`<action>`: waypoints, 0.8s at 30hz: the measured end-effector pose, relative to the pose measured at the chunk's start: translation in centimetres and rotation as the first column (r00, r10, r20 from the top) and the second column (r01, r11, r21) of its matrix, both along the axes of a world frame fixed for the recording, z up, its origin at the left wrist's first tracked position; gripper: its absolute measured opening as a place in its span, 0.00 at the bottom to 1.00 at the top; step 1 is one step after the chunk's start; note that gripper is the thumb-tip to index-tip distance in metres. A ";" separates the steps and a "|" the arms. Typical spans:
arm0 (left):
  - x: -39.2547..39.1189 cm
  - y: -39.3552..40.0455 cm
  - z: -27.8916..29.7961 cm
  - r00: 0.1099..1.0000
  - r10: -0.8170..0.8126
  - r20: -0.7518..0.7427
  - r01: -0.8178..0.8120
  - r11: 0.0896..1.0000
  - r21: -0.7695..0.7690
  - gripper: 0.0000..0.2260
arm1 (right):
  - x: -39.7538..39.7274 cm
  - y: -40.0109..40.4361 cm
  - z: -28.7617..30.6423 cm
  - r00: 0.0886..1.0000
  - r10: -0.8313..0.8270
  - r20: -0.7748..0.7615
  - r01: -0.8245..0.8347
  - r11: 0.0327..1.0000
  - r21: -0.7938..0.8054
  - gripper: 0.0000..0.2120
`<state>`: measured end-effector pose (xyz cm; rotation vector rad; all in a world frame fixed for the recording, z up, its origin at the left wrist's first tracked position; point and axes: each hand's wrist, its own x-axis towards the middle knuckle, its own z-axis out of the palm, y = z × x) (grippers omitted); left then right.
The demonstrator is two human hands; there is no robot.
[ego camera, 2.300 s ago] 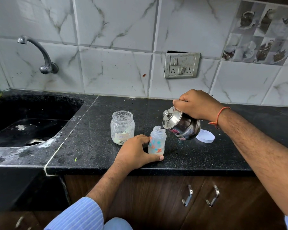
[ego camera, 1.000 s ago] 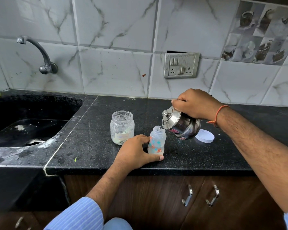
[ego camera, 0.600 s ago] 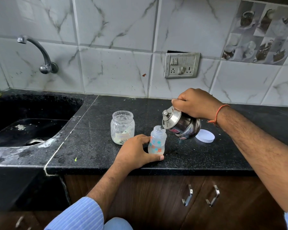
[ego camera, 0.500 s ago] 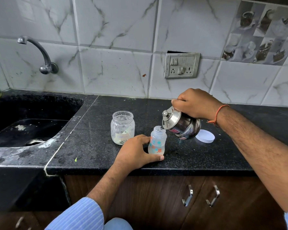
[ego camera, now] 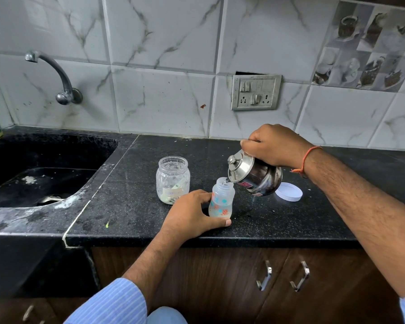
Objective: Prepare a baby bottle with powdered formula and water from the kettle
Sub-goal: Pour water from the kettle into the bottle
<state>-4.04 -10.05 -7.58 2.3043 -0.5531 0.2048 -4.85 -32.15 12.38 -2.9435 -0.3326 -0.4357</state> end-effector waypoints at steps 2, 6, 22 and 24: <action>0.0 0.0 0.1 1.000 -0.001 -0.001 0.001 1.000 0.004 0.34 | 0.0 0.0 0.0 1.000 0.001 0.001 -0.001 1.000 0.000 0.26; -0.2 0.0 0.2 1.000 0.002 -0.001 -0.002 1.000 0.011 0.34 | 0.0 0.0 -0.1 1.000 0.003 0.001 -0.003 1.000 -0.001 0.26; -0.3 0.0 0.5 1.000 0.000 -0.010 0.000 1.000 0.023 0.34 | -0.1 0.1 0.0 1.000 0.006 -0.004 -0.006 1.000 -0.009 0.25; -0.4 0.0 0.4 1.000 0.000 -0.016 0.001 1.000 0.023 0.36 | -0.1 0.1 0.1 1.000 0.006 -0.006 -0.006 1.000 -0.010 0.25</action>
